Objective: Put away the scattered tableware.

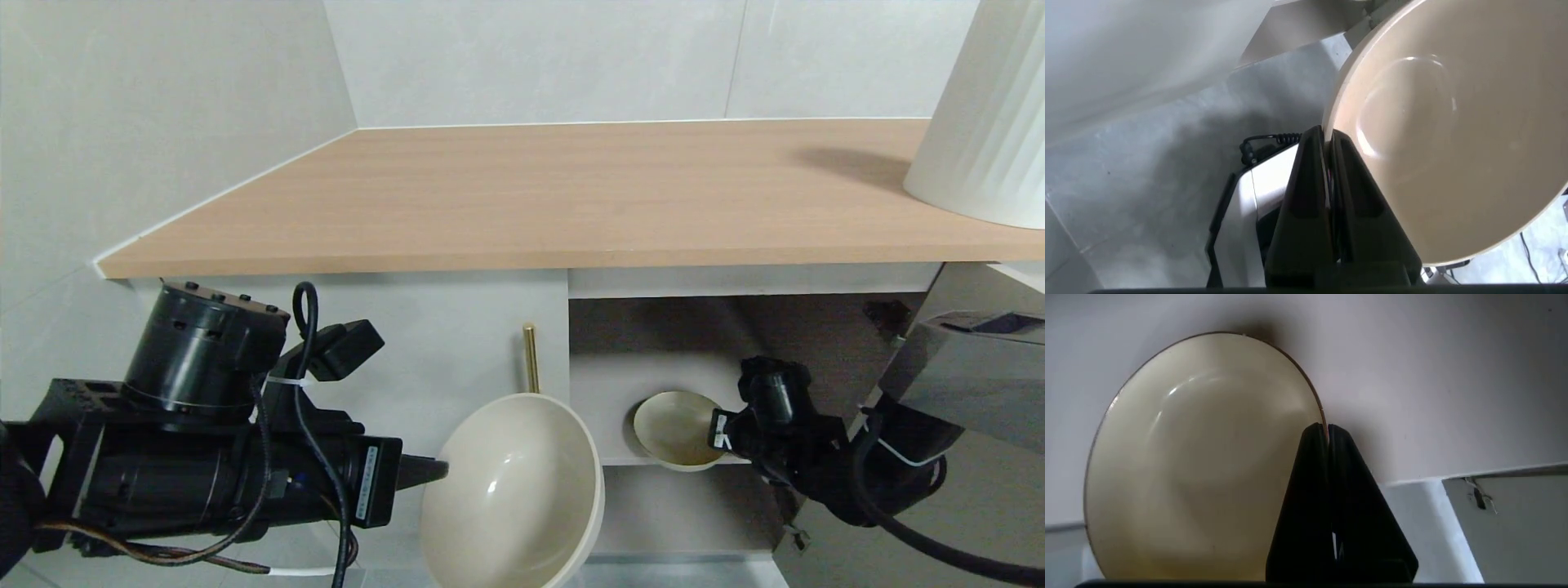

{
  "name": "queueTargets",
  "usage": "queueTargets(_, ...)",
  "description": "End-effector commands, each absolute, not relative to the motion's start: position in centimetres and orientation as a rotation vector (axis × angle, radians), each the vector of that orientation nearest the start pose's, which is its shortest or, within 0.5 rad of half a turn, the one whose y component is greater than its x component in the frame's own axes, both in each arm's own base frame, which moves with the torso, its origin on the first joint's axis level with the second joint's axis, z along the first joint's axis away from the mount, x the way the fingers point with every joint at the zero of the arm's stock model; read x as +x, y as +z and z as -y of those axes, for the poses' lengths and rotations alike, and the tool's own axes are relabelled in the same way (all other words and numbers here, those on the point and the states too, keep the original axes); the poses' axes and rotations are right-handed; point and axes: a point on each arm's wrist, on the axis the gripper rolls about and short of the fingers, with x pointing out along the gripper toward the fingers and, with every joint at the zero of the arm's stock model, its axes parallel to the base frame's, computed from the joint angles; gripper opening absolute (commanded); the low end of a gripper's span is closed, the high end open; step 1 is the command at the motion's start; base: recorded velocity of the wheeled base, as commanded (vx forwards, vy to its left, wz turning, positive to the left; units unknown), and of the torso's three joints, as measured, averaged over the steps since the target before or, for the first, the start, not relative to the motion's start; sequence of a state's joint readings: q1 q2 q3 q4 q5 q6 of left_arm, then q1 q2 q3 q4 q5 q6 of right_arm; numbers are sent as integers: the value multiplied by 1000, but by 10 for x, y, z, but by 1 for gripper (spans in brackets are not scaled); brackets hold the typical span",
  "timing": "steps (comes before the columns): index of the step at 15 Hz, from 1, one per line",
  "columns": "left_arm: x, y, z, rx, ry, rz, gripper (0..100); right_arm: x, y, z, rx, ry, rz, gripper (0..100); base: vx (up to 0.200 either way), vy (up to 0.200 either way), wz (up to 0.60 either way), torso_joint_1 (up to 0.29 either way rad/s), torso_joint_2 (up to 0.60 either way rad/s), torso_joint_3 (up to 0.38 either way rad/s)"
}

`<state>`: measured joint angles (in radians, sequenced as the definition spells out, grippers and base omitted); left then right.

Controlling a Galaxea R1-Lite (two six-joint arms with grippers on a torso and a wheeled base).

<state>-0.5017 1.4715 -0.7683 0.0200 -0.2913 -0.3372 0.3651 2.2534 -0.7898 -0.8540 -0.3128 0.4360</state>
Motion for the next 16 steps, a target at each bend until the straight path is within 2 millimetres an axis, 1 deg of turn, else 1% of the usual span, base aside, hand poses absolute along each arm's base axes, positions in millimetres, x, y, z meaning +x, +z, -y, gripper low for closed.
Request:
queueTargets(1, 198, 175, 116, -227, -623, -860, 0, 355, -1, -122, 222, -111, -569, 0, 0, 0, 0, 0, 0, 0)
queueTargets(5, 201, 171, 117, -210, -581, -869, 0, 363, -4, -123, 224, -127, -554, 0, 0, 0, 0, 0, 0, 0)
queueTargets(10, 202, 169, 118, -207, -577, -878, 0, 372, -10, -125, 222, -144, -539, 0, 0, 0, 0, 0, 0, 0)
queueTargets(11, 202, 168, 118, -206, -575, -879, 0, 375, -11, -120, 227, -159, -538, 0, 0, 0, 0, 0, 0, 0)
queueTargets(13, 202, 168, 118, -206, -574, -880, 0, 379, -11, -119, 230, -163, -530, 0, 0, 0, 0, 0, 0, 0)
queueTargets(16, 203, 166, 119, -204, -571, -886, 0, 379, -10, -119, 231, -163, -528, 0, 0, 0, 0, 0, 0, 0)
